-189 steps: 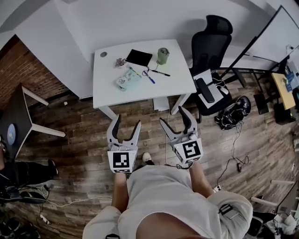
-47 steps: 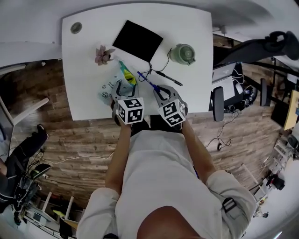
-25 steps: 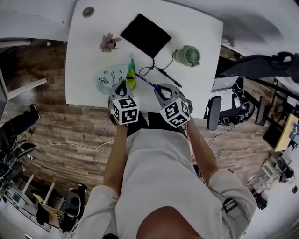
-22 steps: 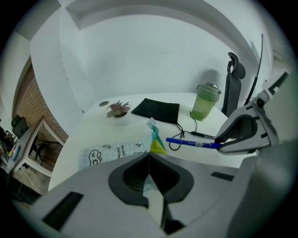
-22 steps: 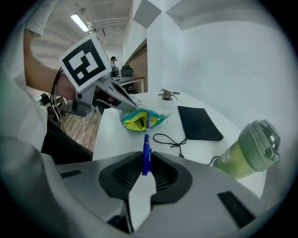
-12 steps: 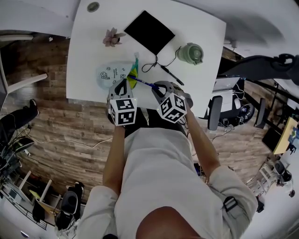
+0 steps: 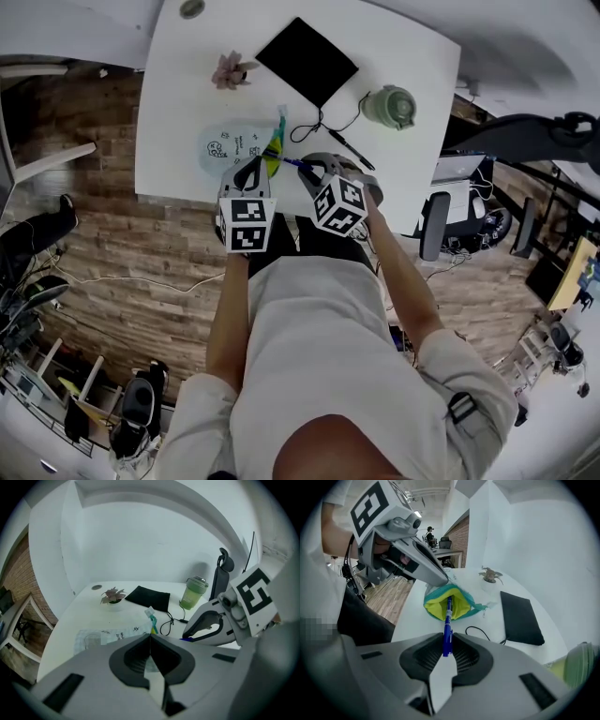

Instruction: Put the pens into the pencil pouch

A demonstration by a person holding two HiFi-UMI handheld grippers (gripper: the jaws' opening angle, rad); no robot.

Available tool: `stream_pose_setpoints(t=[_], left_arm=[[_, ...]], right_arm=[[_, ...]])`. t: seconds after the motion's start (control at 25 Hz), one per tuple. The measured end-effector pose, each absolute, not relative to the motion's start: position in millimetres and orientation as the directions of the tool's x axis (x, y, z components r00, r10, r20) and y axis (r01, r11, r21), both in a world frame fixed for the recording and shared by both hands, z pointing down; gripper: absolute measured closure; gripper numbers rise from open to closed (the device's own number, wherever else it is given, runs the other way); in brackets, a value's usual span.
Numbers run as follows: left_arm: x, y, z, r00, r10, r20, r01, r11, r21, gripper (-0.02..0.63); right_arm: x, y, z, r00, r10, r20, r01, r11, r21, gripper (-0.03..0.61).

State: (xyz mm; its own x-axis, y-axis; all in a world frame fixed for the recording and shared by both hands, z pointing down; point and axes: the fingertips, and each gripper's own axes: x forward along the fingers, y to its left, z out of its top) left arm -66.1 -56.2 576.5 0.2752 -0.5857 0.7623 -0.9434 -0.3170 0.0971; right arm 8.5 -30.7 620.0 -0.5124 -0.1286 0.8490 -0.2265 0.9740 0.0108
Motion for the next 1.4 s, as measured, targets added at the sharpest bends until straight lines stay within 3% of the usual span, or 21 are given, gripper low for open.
stream_pose_setpoints(t=[0.8, 1.4], left_arm=[[-65, -55, 572, 0.386, -0.576, 0.721, -0.915, -0.336, 0.222, 0.618], [-64, -53, 577, 0.407, -0.563, 0.719, -0.906, -0.347, 0.241, 0.618]], right_arm=[[-53, -42, 622, -0.59, -0.1, 0.801, -0.159, 0.987, 0.006, 0.517], [-68, -44, 628, -0.654, -0.145, 0.743, -0.236, 0.972, -0.017, 0.491]])
